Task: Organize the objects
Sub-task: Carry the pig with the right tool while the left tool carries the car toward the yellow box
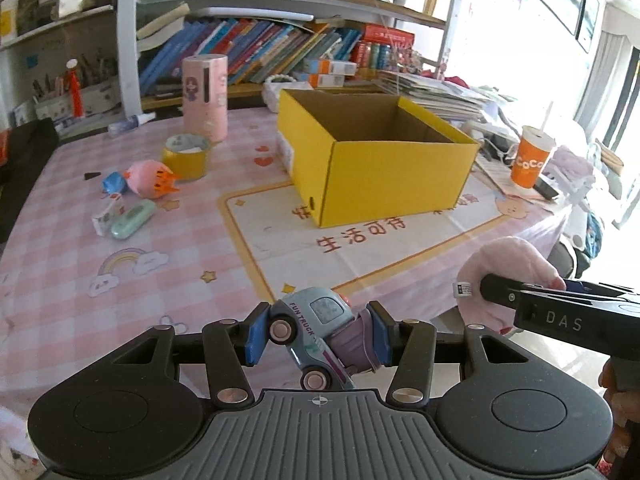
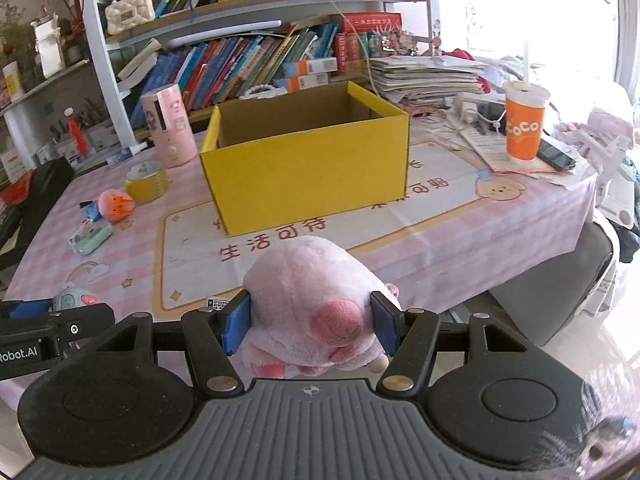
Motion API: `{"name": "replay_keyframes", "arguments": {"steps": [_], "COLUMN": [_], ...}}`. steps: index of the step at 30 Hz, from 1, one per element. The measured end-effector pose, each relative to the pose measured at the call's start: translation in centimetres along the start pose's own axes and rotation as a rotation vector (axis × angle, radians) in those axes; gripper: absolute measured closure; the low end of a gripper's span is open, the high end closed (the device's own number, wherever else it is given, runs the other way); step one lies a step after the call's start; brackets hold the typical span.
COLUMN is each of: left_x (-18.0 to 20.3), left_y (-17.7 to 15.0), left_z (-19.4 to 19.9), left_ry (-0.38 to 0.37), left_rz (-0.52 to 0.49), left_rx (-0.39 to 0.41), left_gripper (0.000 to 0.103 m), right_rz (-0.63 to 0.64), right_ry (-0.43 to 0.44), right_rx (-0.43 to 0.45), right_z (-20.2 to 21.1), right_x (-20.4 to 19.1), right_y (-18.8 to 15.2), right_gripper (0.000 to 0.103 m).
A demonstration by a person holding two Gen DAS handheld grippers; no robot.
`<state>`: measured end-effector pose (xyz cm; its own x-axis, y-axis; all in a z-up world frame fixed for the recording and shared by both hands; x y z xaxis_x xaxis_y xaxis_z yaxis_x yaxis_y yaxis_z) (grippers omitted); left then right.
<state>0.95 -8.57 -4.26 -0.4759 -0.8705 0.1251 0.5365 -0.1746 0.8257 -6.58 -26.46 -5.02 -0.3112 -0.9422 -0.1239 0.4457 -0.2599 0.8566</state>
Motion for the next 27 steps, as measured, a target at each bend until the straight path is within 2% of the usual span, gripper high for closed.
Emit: {"name": "replay_keyframes", "arguments": {"steps": [16, 27], "left_x": [-0.2, 1.2], "left_y": [1.0, 2.2], "left_z": [-0.7, -1.6], "left_ry": [0.036, 0.01], "left_rz": [0.029, 0.005], "left_rx": [0.013, 0.039], "left_gripper": [0.053, 0.053], "right_rz": [0.026, 0.029], "right_ry": [0.047, 0.04], "right_rx": [-0.014, 0.005], "right_z": [-1.4, -1.8], "right_x": [-0.3, 0.7], "right_y": [1.0, 2.2], "right_gripper": [0.044, 0.044]}}
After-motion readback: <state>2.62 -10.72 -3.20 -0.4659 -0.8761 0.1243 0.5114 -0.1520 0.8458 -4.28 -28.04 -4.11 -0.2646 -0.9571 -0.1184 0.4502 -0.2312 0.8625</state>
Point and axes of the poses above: each gripper's, at about its wrist camera, not at the fingertips, and z roughly against the way its jaws point, x to its right, y to its top, the point moved 6 cm from there along -z, roughly the way its jaws point, and after that the axes turned 9 degrees about x, right-handed, at the moved point
